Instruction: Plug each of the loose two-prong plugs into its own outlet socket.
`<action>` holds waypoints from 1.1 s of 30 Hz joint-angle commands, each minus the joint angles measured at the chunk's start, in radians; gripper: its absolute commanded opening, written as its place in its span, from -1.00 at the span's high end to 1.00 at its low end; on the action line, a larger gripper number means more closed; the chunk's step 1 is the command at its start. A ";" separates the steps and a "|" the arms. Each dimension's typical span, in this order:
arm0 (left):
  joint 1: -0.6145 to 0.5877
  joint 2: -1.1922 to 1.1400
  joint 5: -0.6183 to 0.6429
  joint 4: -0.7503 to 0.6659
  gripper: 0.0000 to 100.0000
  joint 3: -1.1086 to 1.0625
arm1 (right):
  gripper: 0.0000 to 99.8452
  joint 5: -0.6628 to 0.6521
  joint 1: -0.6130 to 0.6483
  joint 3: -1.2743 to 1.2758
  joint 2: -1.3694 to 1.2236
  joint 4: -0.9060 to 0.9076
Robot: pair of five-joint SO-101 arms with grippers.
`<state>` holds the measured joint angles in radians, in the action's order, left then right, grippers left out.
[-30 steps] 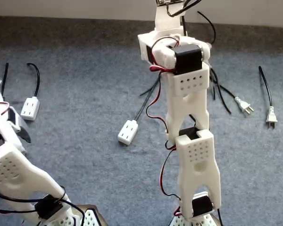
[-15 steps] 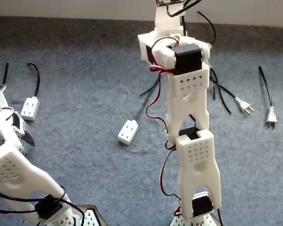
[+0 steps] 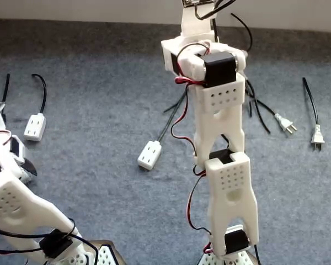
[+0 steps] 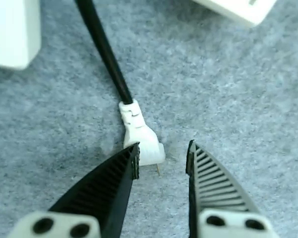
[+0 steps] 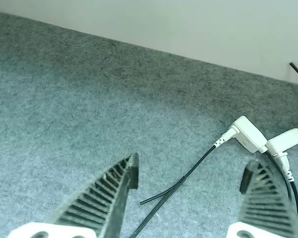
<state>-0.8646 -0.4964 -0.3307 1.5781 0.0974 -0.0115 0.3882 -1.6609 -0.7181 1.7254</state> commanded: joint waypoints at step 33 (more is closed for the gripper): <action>0.127 0.108 -0.005 0.021 0.64 -0.081 | 0.35 -0.011 0.008 -0.076 0.021 0.031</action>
<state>-0.7725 -0.4381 -0.3368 1.6072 0.0453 -0.0115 0.3882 -1.6609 -0.7181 1.7254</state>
